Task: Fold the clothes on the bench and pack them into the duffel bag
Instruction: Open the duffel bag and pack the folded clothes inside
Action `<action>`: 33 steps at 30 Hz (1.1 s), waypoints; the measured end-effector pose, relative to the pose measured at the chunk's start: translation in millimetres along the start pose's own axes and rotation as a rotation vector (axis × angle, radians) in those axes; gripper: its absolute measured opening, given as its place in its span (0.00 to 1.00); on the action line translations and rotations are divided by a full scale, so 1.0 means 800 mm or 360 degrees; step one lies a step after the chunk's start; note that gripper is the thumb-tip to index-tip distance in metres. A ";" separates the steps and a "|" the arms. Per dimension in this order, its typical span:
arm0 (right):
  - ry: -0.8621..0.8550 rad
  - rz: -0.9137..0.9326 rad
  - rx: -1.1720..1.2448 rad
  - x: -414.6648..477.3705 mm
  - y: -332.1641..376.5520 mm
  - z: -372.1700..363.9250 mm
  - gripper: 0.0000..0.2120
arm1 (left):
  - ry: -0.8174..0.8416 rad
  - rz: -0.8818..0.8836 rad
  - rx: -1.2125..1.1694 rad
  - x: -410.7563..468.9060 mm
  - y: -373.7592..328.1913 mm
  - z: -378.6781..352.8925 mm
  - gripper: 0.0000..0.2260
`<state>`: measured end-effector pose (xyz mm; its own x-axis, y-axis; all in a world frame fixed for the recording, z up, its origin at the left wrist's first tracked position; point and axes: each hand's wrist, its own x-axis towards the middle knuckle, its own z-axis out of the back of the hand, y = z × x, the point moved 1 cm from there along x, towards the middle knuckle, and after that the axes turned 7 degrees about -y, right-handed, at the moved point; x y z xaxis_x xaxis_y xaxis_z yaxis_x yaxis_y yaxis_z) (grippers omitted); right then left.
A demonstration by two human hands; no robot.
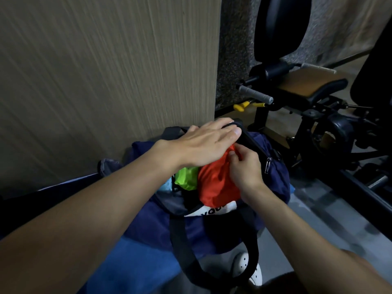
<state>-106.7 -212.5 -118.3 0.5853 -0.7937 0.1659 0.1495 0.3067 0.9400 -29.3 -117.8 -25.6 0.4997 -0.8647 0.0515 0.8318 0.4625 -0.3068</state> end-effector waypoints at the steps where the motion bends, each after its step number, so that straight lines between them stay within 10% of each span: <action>1: 0.0005 0.0028 0.0000 0.002 0.001 -0.005 0.13 | -0.0014 0.0000 0.0004 0.000 0.003 0.001 0.27; 12: 0.0165 0.0001 -0.0581 -0.006 -0.056 -0.011 0.14 | 0.0027 -0.0045 0.0158 -0.011 0.010 -0.004 0.27; 20: 0.0432 0.0899 -0.1081 -0.027 -0.042 -0.007 0.27 | 0.0034 -0.0062 0.0158 -0.012 0.007 0.003 0.27; 24: 0.0990 0.0505 -0.1471 -0.025 -0.054 -0.003 0.38 | 0.0025 -0.0082 0.0228 -0.010 0.009 0.004 0.27; 33: 0.1076 0.0194 -0.1337 0.021 -0.063 -0.020 0.37 | 0.0070 -0.0211 0.0414 -0.011 0.024 0.006 0.37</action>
<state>-91.6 -232.8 -167.5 0.9126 -0.3587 -0.1960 0.4079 0.8296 0.3812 -16.2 -100.2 -27.1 0.3763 -0.9259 0.0321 0.9260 0.3748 -0.0458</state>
